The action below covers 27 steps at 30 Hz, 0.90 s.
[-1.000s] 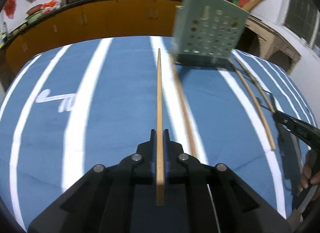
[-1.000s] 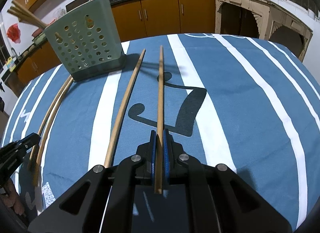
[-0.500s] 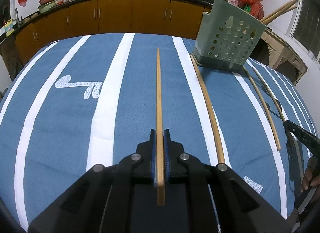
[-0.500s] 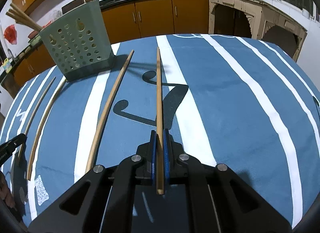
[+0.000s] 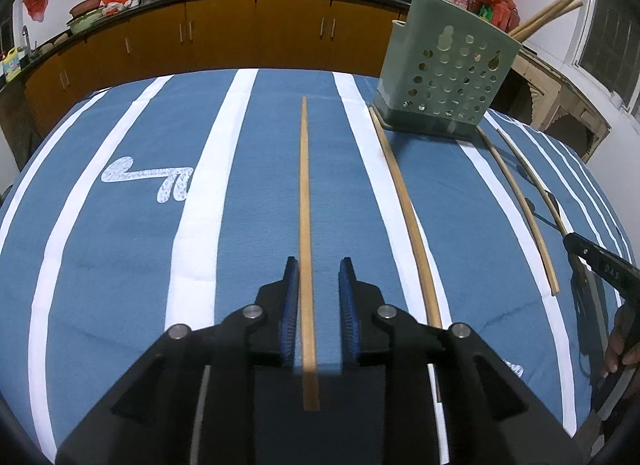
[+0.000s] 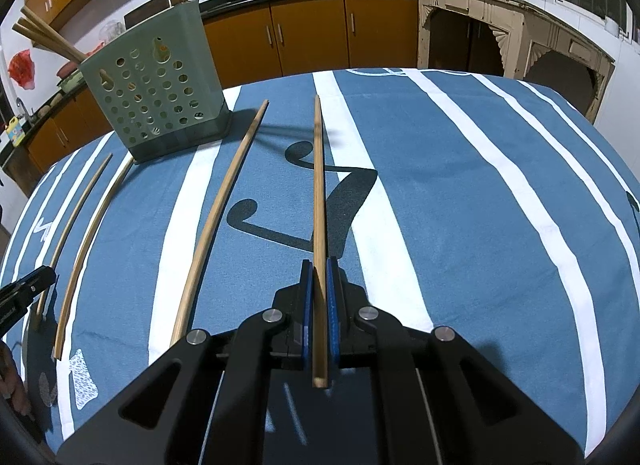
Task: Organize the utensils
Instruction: 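Lift both held chopsticks and carry them over the green holder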
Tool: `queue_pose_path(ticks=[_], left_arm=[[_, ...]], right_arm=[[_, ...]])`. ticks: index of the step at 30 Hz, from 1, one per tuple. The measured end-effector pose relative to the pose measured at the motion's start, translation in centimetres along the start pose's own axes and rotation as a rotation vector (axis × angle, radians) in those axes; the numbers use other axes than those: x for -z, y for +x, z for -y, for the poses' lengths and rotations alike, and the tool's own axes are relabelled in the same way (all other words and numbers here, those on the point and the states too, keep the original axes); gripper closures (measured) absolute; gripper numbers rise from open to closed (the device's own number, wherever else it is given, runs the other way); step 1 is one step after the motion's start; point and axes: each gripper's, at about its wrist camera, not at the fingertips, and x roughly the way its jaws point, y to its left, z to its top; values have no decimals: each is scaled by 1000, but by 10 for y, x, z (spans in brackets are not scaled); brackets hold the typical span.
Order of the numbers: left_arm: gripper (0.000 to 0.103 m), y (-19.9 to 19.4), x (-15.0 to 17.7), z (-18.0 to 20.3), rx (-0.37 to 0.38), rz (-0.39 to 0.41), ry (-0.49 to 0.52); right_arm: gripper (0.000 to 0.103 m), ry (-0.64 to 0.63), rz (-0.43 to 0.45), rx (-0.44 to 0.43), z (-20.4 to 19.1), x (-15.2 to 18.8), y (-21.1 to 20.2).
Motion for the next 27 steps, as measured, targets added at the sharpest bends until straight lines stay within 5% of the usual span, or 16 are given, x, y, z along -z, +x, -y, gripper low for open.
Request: queue_pose_path(ticks=[6, 16, 27], left_arm=[[79, -1, 0, -1, -1, -8, 8], [95, -3, 3, -2, -31, -6, 17], [95, -34, -8, -3, -16, 64, 17]], right_arm=[[95, -27, -2, 9, -2, 3, -2], [95, -26, -4, -19, 1, 5, -5], [95, 9, 136, -39, 12, -16, -46]])
